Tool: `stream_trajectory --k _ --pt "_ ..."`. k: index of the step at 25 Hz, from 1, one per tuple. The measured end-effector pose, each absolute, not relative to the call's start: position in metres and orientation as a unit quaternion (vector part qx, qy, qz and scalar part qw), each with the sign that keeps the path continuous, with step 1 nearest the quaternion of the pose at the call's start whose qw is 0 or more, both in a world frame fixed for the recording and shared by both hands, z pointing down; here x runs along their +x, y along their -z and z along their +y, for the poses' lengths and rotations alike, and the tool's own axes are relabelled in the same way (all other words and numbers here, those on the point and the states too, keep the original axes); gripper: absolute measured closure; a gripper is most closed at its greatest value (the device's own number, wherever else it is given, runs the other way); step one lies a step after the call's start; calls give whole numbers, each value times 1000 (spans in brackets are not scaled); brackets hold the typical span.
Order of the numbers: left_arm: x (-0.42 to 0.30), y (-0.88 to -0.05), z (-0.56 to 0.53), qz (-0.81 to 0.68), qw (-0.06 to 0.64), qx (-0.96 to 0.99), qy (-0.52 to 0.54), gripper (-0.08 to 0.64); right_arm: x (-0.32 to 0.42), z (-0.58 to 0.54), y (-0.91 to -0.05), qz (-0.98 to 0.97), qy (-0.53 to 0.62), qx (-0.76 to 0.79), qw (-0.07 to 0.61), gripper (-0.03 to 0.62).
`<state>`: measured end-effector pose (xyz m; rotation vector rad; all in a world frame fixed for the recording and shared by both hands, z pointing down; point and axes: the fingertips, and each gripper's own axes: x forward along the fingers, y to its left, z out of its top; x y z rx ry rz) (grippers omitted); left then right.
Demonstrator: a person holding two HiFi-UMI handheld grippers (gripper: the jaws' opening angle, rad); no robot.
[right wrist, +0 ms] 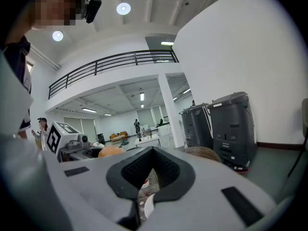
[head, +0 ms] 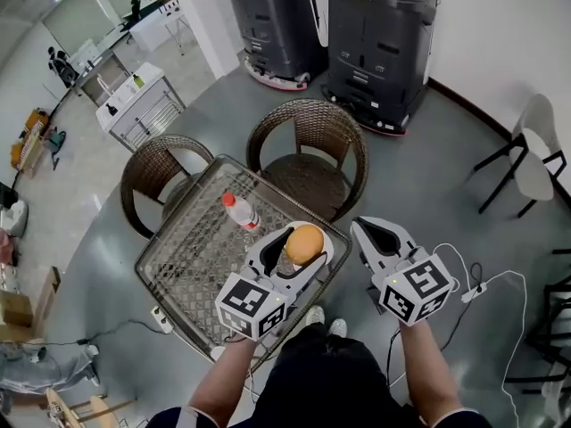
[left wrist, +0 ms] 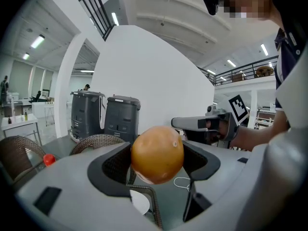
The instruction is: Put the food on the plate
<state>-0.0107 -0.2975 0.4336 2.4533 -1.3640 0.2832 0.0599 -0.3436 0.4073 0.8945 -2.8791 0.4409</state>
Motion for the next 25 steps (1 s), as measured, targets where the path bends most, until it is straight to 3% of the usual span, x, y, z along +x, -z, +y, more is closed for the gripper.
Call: stream_trajectory --k 14,25 --pt "-28 -552 -309 -464 233 838 -166 236 53 -342 -503 -912 -224 320 125 589" --pt "-35 -654 -328 -451 237 826 -243 236 53 -339 -559 -881 -285 340 163 589"
